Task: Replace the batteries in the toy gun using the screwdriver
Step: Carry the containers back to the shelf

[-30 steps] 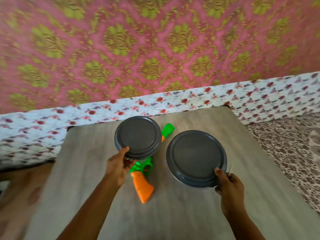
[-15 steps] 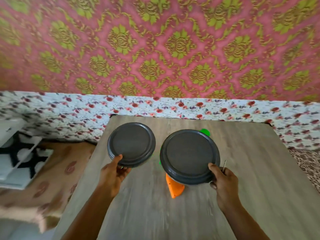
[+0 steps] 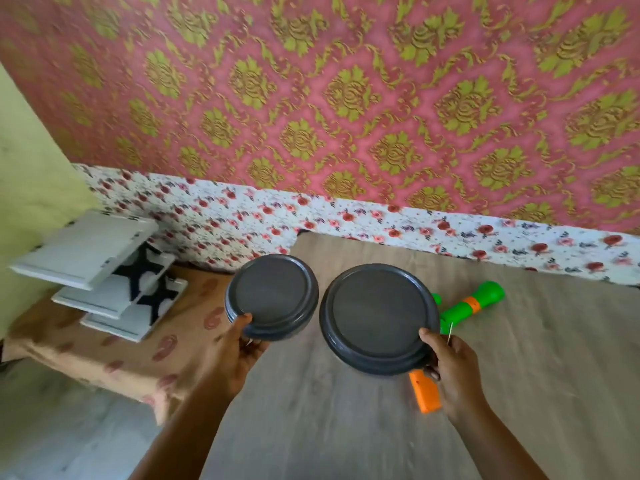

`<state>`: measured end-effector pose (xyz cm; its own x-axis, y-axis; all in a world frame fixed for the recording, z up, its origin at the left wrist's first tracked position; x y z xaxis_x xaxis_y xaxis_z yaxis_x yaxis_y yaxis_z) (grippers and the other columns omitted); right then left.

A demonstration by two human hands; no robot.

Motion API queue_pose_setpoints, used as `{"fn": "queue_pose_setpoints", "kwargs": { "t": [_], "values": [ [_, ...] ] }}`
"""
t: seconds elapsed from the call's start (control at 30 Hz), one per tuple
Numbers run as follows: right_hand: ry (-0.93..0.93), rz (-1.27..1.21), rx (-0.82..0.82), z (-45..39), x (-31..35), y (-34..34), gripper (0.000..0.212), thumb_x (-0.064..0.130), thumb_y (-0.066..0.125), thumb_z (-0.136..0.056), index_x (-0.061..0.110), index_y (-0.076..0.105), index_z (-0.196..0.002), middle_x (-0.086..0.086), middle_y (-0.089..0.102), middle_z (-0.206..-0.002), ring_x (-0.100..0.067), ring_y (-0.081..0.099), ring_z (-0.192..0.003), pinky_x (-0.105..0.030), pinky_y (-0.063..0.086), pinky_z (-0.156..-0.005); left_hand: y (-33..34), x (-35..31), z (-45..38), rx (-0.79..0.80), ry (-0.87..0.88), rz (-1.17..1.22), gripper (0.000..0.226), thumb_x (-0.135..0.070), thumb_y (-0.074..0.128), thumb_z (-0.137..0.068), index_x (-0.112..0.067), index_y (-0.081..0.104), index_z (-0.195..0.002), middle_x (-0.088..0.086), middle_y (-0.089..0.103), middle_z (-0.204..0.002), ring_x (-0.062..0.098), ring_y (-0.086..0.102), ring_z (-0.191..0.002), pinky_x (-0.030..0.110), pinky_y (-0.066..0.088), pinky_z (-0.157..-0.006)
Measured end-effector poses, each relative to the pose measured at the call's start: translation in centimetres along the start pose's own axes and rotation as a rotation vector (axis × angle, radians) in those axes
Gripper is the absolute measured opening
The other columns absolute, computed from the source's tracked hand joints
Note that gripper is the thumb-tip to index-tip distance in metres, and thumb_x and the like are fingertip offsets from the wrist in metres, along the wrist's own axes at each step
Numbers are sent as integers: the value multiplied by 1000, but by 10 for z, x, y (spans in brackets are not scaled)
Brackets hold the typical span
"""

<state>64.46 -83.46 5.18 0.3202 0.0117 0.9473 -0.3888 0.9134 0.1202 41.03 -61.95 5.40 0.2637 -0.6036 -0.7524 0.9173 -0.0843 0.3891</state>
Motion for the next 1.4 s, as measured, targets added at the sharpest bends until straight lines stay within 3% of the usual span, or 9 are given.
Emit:
{"fn": "queue_pose_setpoints", "kwargs": {
  "t": [0.13,0.33,0.47,0.63,0.87,1.0,1.17,1.27,1.4],
  "values": [
    [-61,-5,13,19,-1,65,32,7,62,-83,16,41,-60,5,40,-45,-1,35,-31,-12,27,-32,-56,-50,-18,6,30,-50,31,-24,61,-88,-12,58,-116,16,62,-114,22,62,-86,27,57,-56],
    [-15,-51,5,64,-27,168,30,13,63,-83,16,41,-63,-5,37,-54,-6,35,-33,-18,26,-36,-153,-127,-34,5,46,48,23,-17,59,-90,-8,57,-111,9,65,-86,16,61,-72,25,54,-57],
    [76,-53,58,99,-51,241,31,13,64,-83,17,41,-62,-3,34,-54,-8,33,-32,-20,26,-36,-229,-176,-40,-40,64,115,8,-13,59,-89,-5,57,-88,2,60,-51,10,56,-43,21,51,-47],
    [135,-35,144,126,-71,319,31,11,63,-83,15,40,-63,-2,32,-50,-6,28,-28,-15,22,-30,-303,-218,-47,-38,61,182,11,-18,52,-94,-10,56,-101,7,57,-81,13,53,-66,18,53,-48],
    [232,13,164,137,-96,425,30,12,66,-81,17,40,-67,6,33,-36,-6,28,-30,-21,23,-38,-382,-270,-103,-163,70,172,25,-13,60,-88,-7,55,-112,12,60,-94,20,58,-74,23,56,-49],
    [288,-4,144,132,-116,475,29,15,63,-83,14,39,-67,6,31,-33,-7,27,-29,-27,23,-46,-401,-303,-152,-156,73,61,38,-15,63,-86,-5,52,-122,16,58,-106,21,59,-75,25,56,-52],
    [322,-2,99,118,-142,529,35,15,63,-84,13,36,-61,6,29,-31,-8,24,-26,-27,18,-45,-410,-341,-215,-122,5,40,35,-17,61,-88,-5,53,-120,12,58,-94,20,57,-72,24,54,-45],
    [316,27,111,116,-152,558,29,16,61,-85,11,43,-63,3,39,-37,-10,36,-32,-25,28,-41,-414,-360,-253,-83,-38,41,36,-20,61,-88,-9,55,-122,13,61,-109,19,61,-79,29,58,-52],
    [293,67,99,114,-165,584,37,15,64,-81,11,35,-58,2,28,-33,-11,27,-26,-20,24,-35,-412,-375,-299,-37,-82,103,34,-15,62,-89,-6,55,-121,15,58,-118,21,61,-88,24,57,-55]
  ]
}}
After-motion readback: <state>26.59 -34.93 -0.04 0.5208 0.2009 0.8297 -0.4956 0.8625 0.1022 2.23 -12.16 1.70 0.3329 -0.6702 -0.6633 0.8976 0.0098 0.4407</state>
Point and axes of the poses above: each hand's wrist, its own z-axis away from the middle knuckle, its own y-axis out of the palm, x = y × z, the point moved 2 cm from there along -z, towards the middle knuckle
